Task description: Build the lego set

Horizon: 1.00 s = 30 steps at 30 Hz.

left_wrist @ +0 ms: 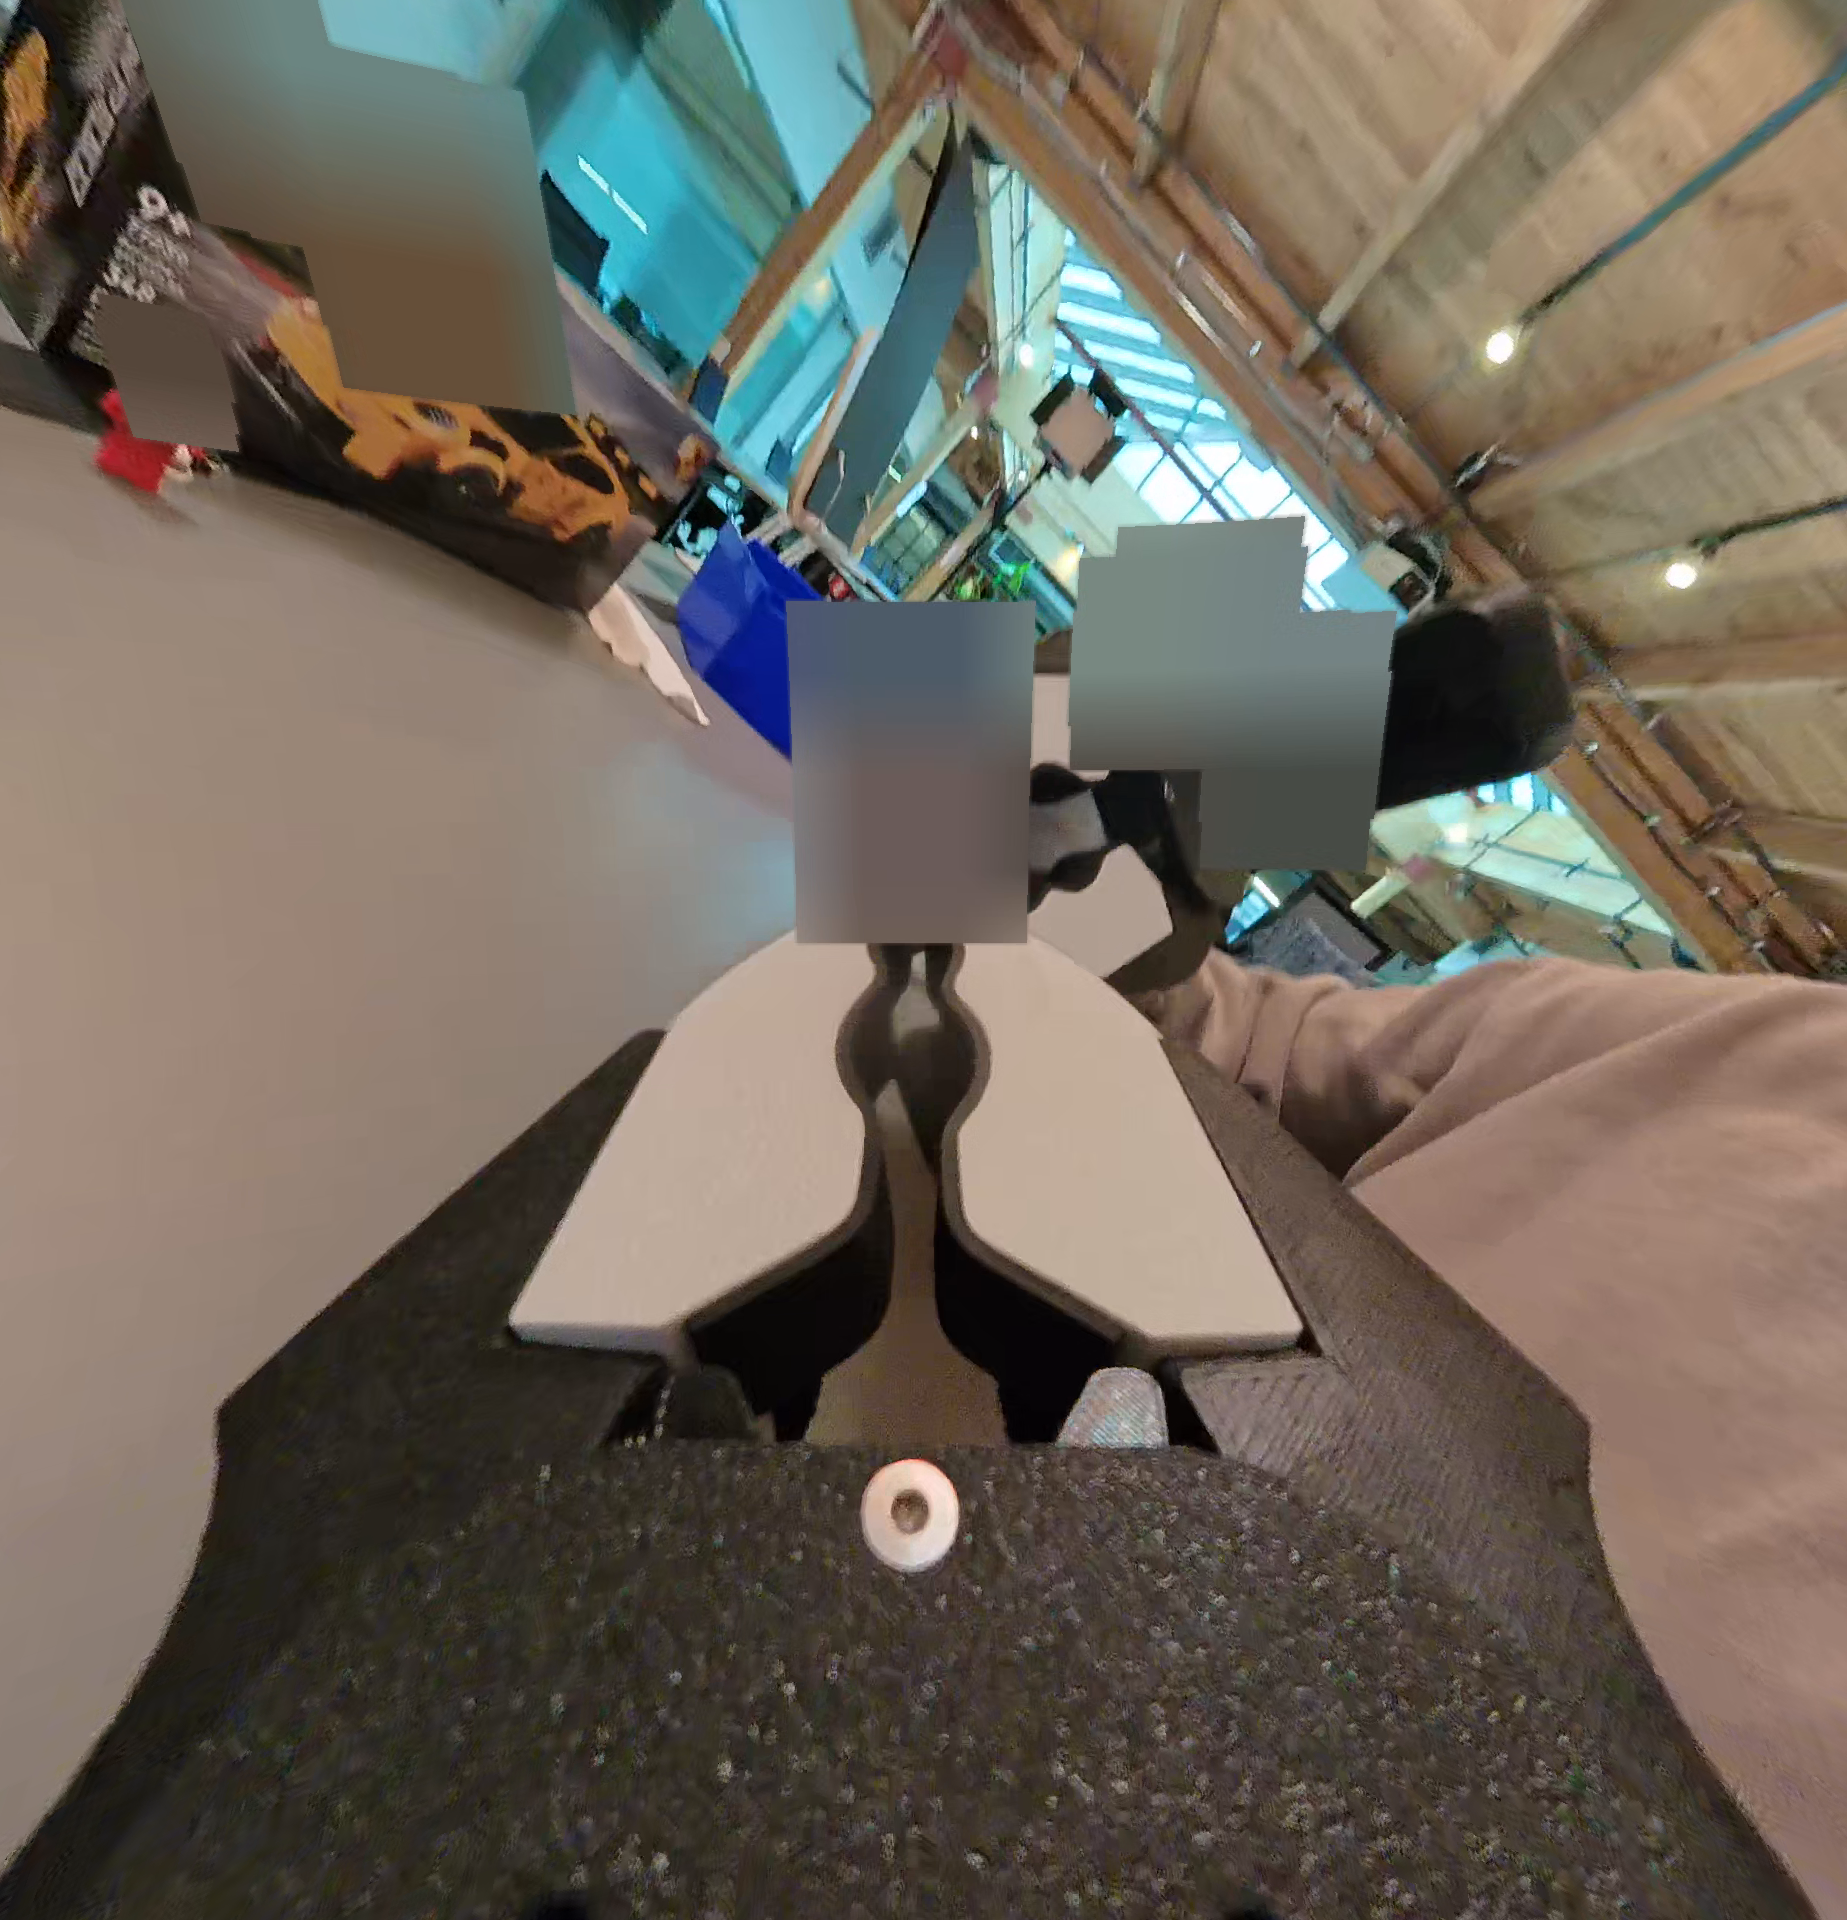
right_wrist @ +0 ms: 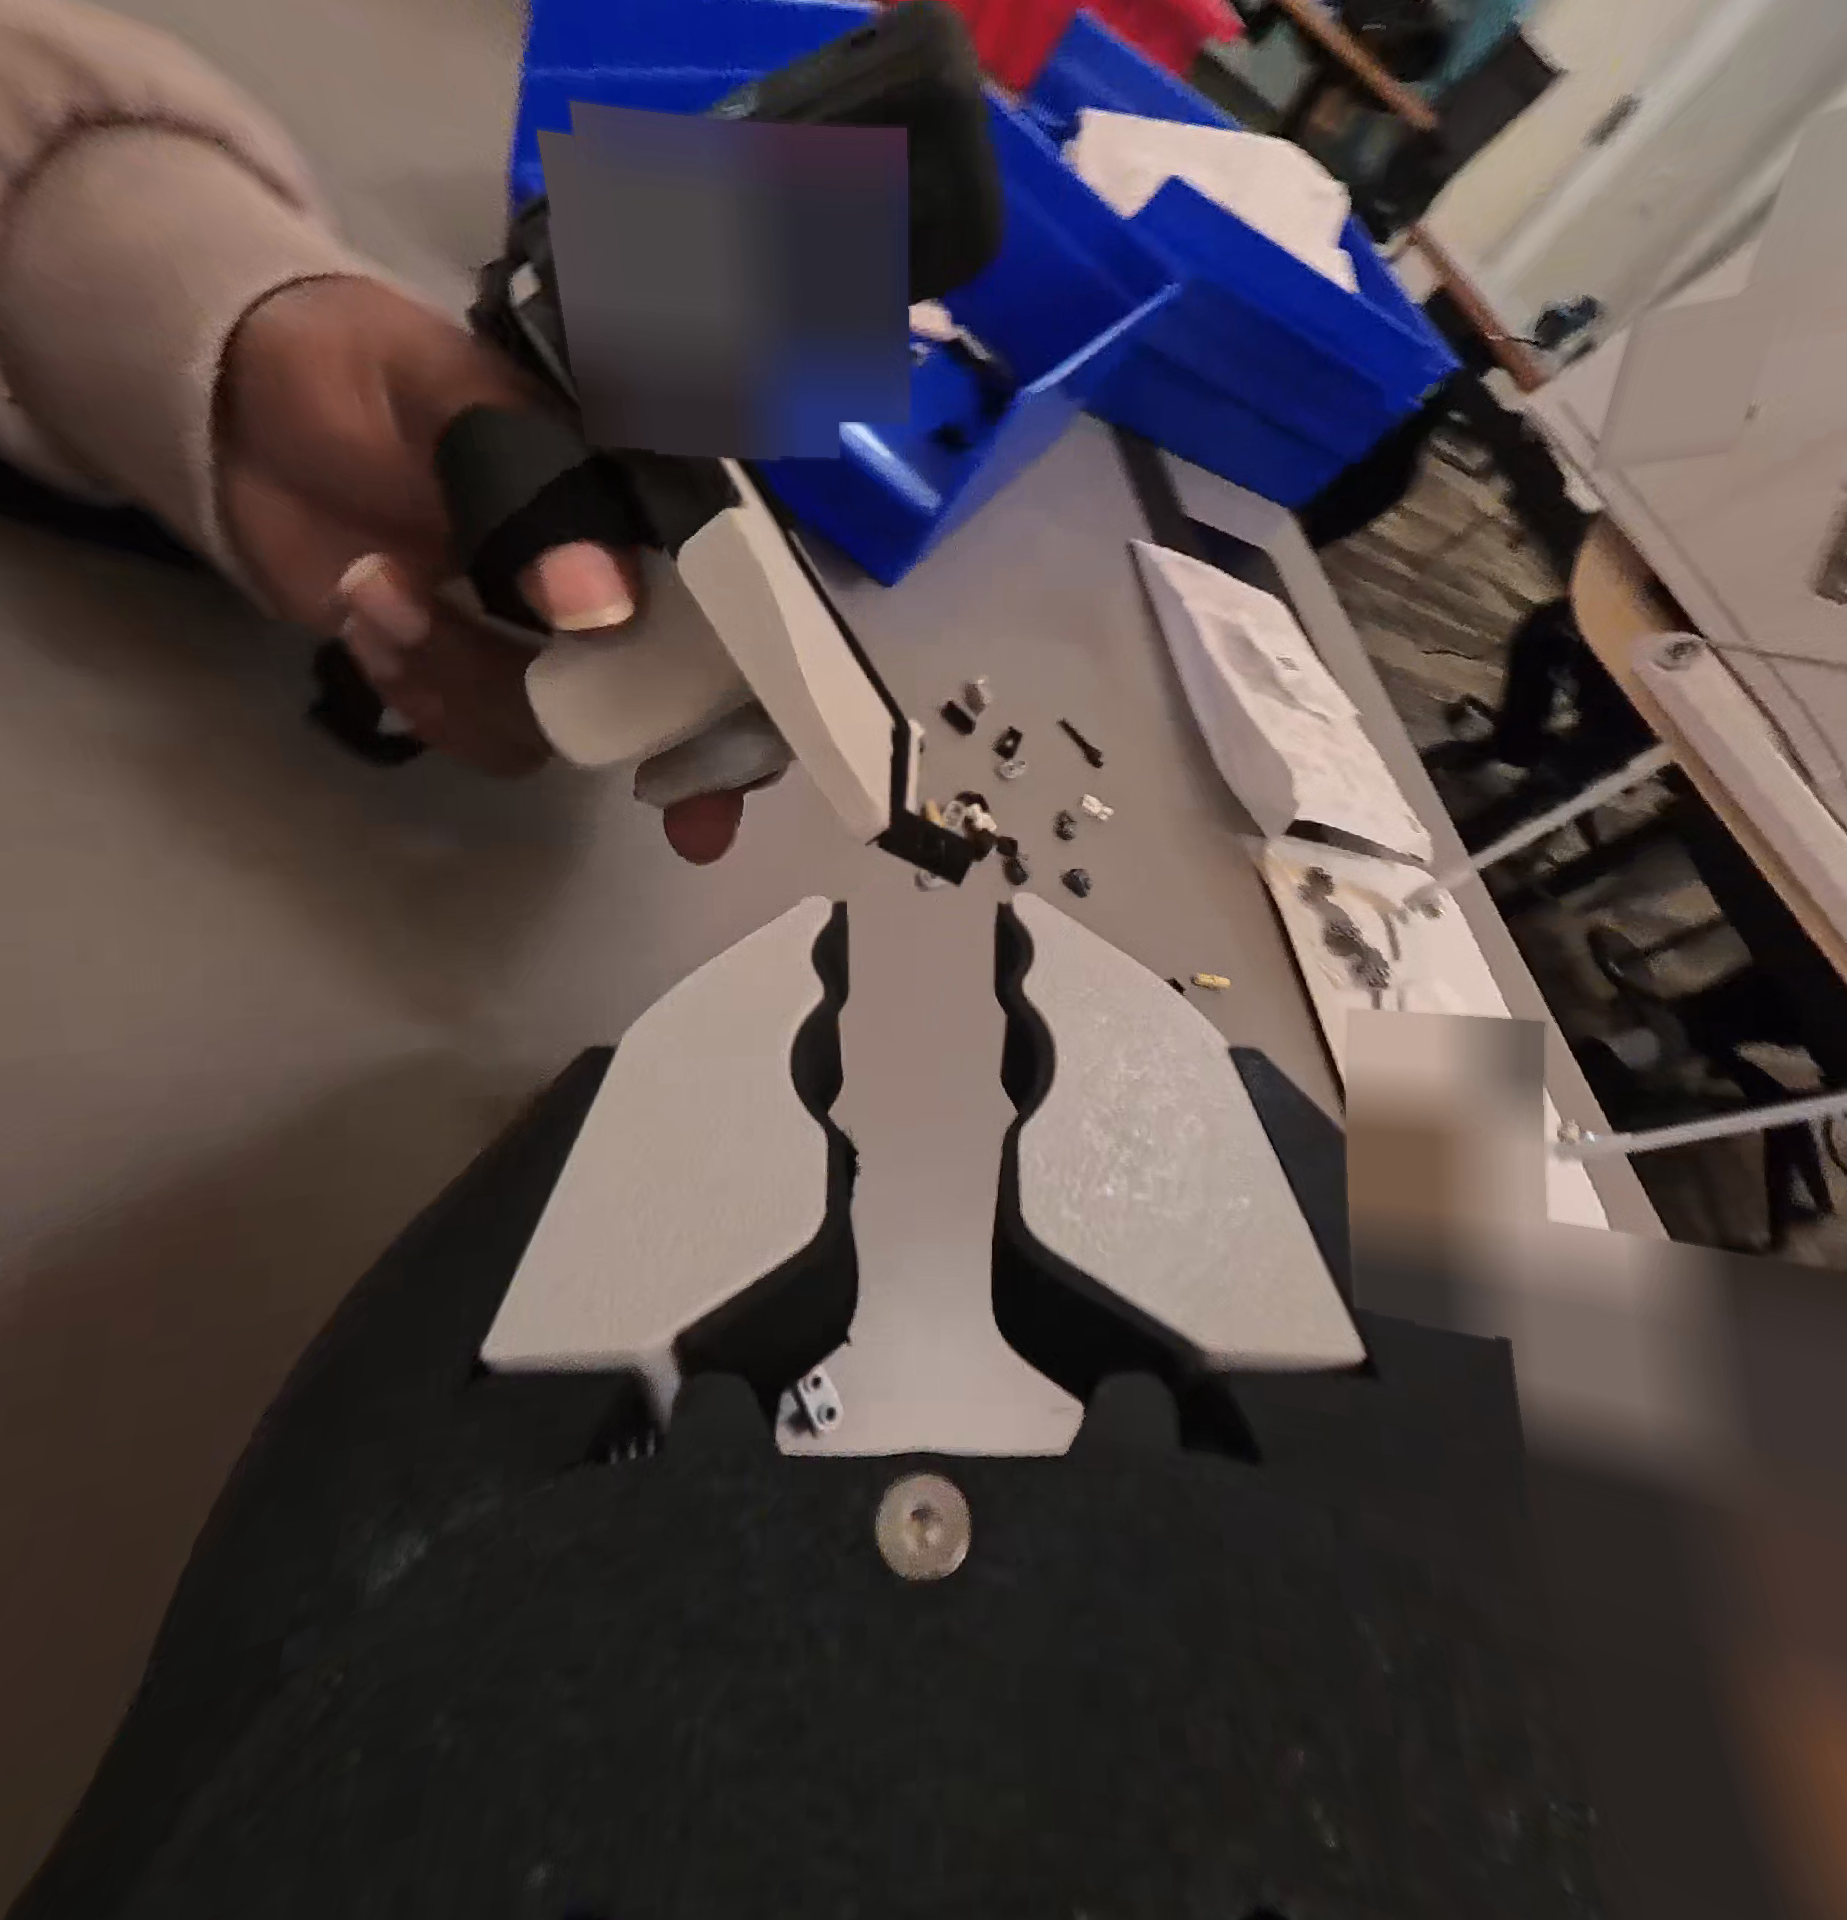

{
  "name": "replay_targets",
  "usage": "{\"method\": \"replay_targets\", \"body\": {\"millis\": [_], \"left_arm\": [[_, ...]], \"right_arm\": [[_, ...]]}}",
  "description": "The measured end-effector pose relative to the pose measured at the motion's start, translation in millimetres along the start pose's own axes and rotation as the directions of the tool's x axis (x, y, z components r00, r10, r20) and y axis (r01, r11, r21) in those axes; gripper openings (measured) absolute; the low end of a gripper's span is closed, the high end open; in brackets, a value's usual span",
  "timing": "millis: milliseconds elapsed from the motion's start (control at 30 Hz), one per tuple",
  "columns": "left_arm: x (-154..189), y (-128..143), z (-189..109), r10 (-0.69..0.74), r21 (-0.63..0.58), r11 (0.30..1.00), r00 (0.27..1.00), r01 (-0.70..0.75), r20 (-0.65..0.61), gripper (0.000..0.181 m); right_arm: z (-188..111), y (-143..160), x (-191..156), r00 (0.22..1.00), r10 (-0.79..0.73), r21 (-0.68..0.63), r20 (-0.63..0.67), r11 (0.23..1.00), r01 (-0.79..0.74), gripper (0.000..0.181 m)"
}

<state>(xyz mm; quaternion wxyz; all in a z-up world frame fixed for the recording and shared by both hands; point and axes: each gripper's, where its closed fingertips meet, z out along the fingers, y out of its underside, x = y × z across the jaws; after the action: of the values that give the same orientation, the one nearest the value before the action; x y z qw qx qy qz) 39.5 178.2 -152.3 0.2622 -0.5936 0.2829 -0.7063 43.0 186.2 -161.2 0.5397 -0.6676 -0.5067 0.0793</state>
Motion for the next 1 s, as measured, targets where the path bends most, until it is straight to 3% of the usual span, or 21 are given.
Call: {"method": "replay_targets", "body": {"millis": [133, 467, 667, 1000], "left_arm": [[5.0, -3.9, 0.0, 0.008, 0.039, 0.999, 1.000, -0.007, -0.014, 0.002], [15.1, -7.6, -0.6, 0.044, 0.053, 0.998, 0.998, -0.041, -0.049, 0.002], [14.5, -4.1, -0.8, 0.022, 0.024, 1.000, 0.997, -0.020, -0.071, 0.002], [11.7, -4.3, -1.9, 0.024, 0.015, 1.000, 0.997, -0.023, -0.069, 0.002]], "right_arm": [[-2.8, -12.6, 3.8, 0.992, 0.085, 0.058, -0.091, 0.995, -0.079, 0.027], [-1.6, -22.1, 1.4, 0.996, 0.085, 0.056, -0.018, 0.995, -0.083, 0.019], [-2.3, -16.7, 2.9, 1.000, -0.010, 0.040, 0.004, 0.999, 0.010, 0.009], [-0.6, -16.3, 1.6, 0.996, -0.061, 0.032, 0.065, 0.998, 0.059, 0.014]]}}
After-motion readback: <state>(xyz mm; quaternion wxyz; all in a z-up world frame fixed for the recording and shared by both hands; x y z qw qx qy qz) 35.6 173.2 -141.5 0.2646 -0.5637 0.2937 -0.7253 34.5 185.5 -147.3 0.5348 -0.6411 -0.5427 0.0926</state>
